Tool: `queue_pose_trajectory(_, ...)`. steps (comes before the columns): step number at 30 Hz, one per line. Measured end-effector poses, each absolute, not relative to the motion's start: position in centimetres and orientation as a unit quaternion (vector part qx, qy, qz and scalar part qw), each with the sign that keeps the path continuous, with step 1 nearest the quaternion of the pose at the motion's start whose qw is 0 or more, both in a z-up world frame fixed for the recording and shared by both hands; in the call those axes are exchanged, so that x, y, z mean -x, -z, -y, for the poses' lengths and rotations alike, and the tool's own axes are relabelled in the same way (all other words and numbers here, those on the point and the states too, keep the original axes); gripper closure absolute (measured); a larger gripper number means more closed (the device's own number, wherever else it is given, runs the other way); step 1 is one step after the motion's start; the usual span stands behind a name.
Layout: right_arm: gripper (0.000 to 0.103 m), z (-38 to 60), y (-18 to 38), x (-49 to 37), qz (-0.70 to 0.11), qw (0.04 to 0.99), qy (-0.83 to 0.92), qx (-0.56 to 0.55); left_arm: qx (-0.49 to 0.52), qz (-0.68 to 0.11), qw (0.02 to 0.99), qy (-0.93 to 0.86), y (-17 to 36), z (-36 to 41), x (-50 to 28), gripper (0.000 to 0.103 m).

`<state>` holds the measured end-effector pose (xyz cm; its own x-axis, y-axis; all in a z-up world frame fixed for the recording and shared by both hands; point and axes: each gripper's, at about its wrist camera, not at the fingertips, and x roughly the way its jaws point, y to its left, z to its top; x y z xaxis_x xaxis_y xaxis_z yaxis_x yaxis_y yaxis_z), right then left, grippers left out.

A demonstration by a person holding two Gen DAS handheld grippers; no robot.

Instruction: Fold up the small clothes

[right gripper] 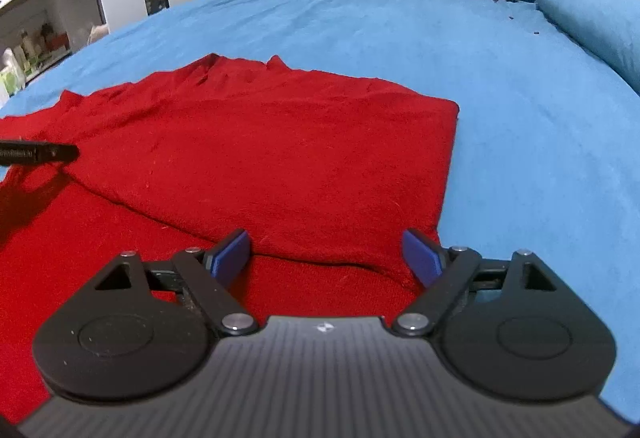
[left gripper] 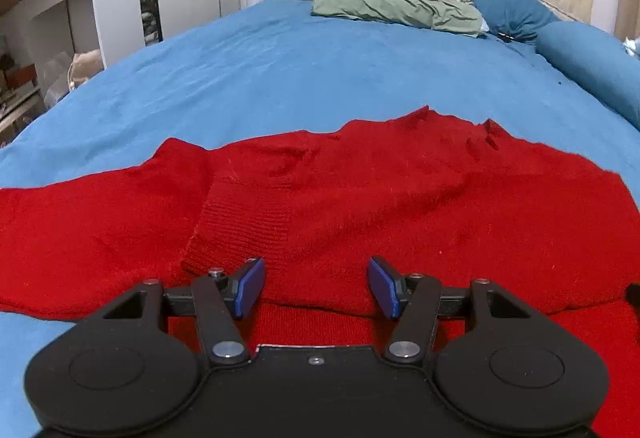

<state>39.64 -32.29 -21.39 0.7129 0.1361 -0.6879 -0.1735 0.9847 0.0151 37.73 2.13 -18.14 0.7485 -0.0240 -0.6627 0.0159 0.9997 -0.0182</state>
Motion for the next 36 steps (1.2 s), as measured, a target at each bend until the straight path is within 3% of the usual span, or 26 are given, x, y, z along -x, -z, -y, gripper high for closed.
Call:
queue_pose_trajectory(13,0.003,27.8,11.5,-37.3,-0.342,0.932,-0.12,-0.007,0.043,-0.33,0.94,-0.08,8.5,-9.4,-34.0,0.037)
queue_pose_trajectory(15,0.0,26.2,10.7,-37.3,-0.34,0.931,-0.134,-0.008,0.064,-0.325,0.939,-0.094,7.7,-11.8,-33.3,0.029)
queue_pose_trajectory(17,0.0,24.6,10.4,-37.4,-0.347,0.926,-0.151,-0.01,0.088,-0.321,0.936,-0.113,7.4,-14.2,-32.5,0.004)
queue_pose_trajectory(18,0.0,23.8,10.4,-37.4,-0.356,0.921,-0.159,-0.013,0.105,-0.316,0.935,-0.122,7.5,-15.7,-31.9,0.0)
queue_pose_trajectory(24,0.0,21.1,11.8,-36.8,-0.378,0.907,-0.186,-0.02,0.179,-0.308,0.91,-0.211,10.2,-23.9,-30.0,0.0)
queue_pose_trajectory(32,0.0,20.4,13.6,-37.3,-0.393,0.899,-0.191,-0.022,0.263,-0.302,0.874,-0.274,14.9,-32.6,-31.4,0.024)
queue_pose_trajectory(36,0.0,20.2,13.7,-37.7,-0.391,0.901,-0.189,-0.018,0.303,-0.291,0.858,-0.295,16.4,-35.7,-31.9,0.029)
